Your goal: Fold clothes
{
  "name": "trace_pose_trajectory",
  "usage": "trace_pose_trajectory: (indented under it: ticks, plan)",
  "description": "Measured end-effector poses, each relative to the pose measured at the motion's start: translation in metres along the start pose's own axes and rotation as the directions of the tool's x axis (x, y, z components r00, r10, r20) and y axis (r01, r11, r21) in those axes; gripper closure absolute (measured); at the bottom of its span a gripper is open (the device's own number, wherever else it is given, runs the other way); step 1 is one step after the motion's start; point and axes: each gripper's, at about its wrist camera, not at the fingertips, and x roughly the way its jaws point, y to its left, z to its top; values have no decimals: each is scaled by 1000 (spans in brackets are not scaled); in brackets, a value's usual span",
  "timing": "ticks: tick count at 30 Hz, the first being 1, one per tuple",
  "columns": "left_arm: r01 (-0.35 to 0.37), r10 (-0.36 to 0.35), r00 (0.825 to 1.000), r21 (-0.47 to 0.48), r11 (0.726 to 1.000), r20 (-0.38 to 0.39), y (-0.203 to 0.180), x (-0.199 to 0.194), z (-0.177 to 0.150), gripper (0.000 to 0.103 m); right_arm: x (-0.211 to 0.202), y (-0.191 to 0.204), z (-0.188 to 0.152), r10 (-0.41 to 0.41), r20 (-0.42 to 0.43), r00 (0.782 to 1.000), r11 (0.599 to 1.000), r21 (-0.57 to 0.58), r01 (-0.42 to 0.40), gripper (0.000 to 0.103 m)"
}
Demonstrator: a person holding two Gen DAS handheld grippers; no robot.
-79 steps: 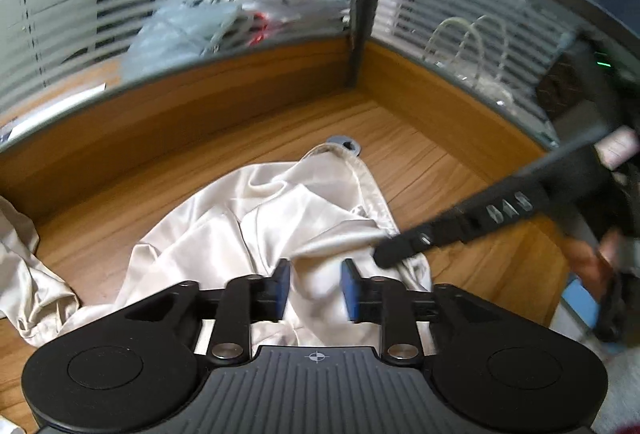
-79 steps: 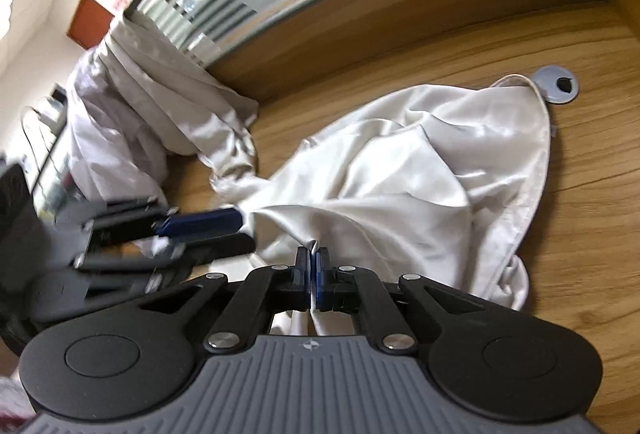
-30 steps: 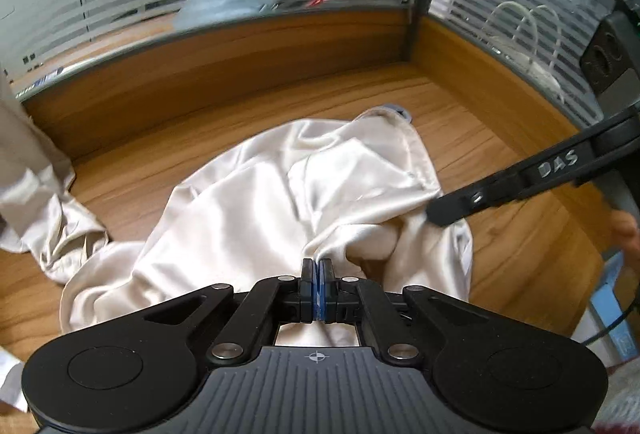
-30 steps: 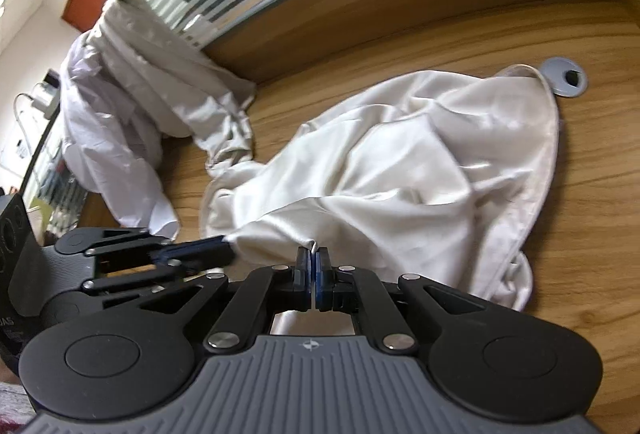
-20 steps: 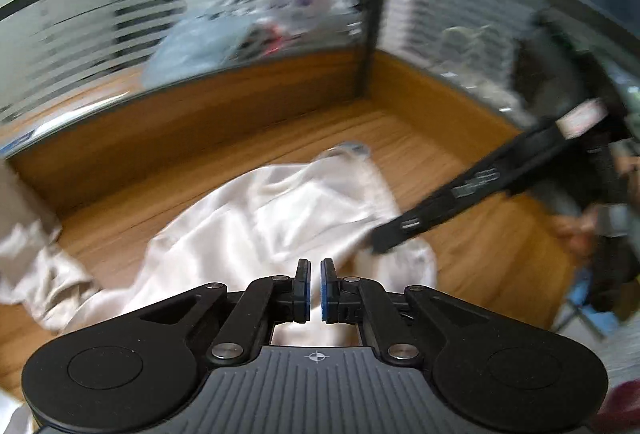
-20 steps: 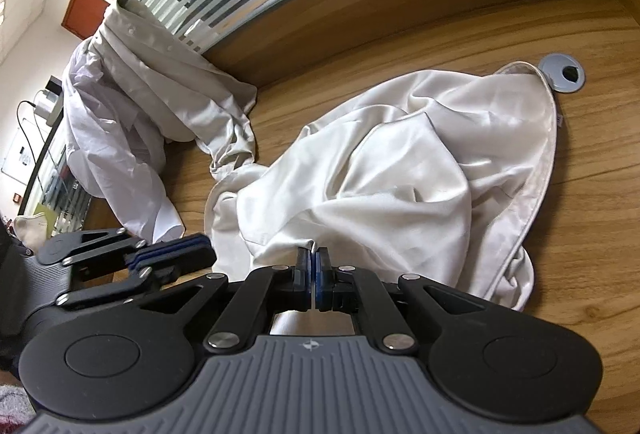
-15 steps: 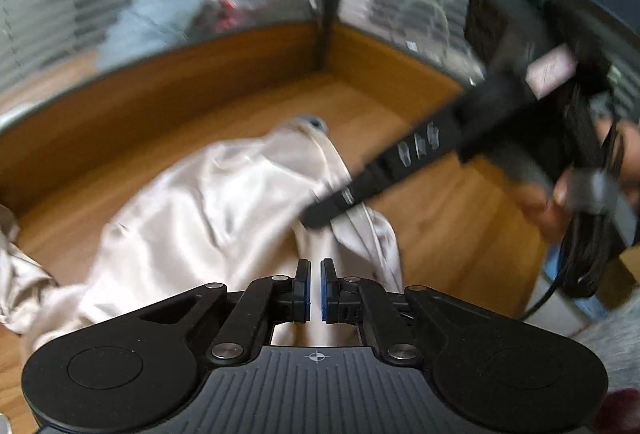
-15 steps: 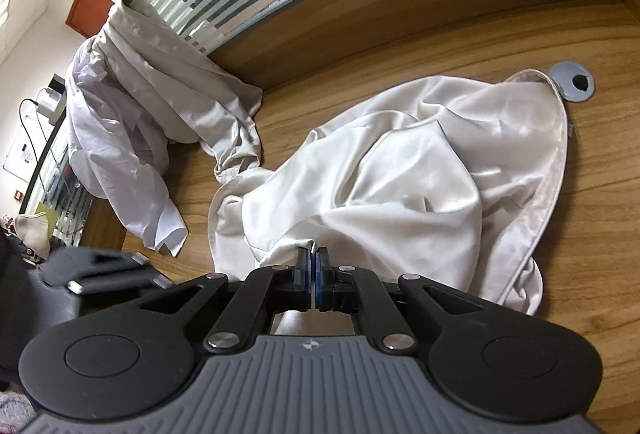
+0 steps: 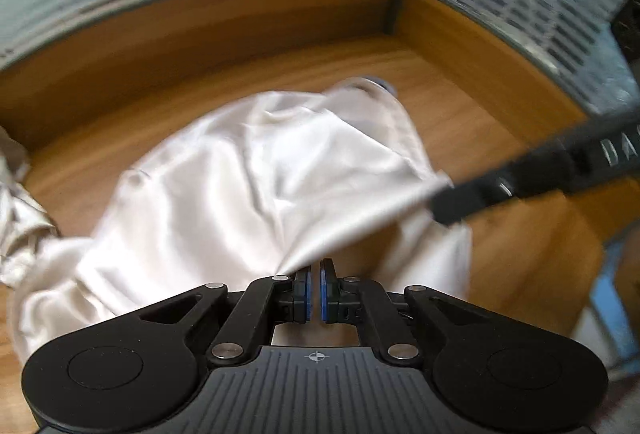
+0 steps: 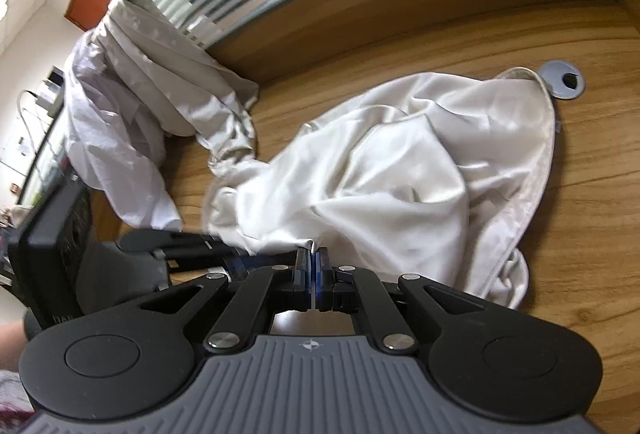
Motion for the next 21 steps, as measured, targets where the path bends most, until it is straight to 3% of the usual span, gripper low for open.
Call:
trace_pose_trajectory:
  ticks: [4,10,13,17,21]
  plan:
    - [-30,30,999,19,999,39,-2,4,5,98,4,-3,-5,-64,-3,998,998,-26,64,101]
    - [47,-47,998,14,999,28,2,6,7,98,7,1,-6,-131,-2,991,987,-94,130,97]
    - [122,-121,993,-96,988,19,13,6,9,98,3,10,-6,-116,8,993,982,-149,116,97]
    - [213,-210,977,-252,944,39,35,4,11,98,-2,32,-7,-69,-10,998,960,-272,64,97]
    - [241,-238,970,-282,929,47,42,4,19,98,5,53,-8,-9,-65,998,938,-346,-14,96]
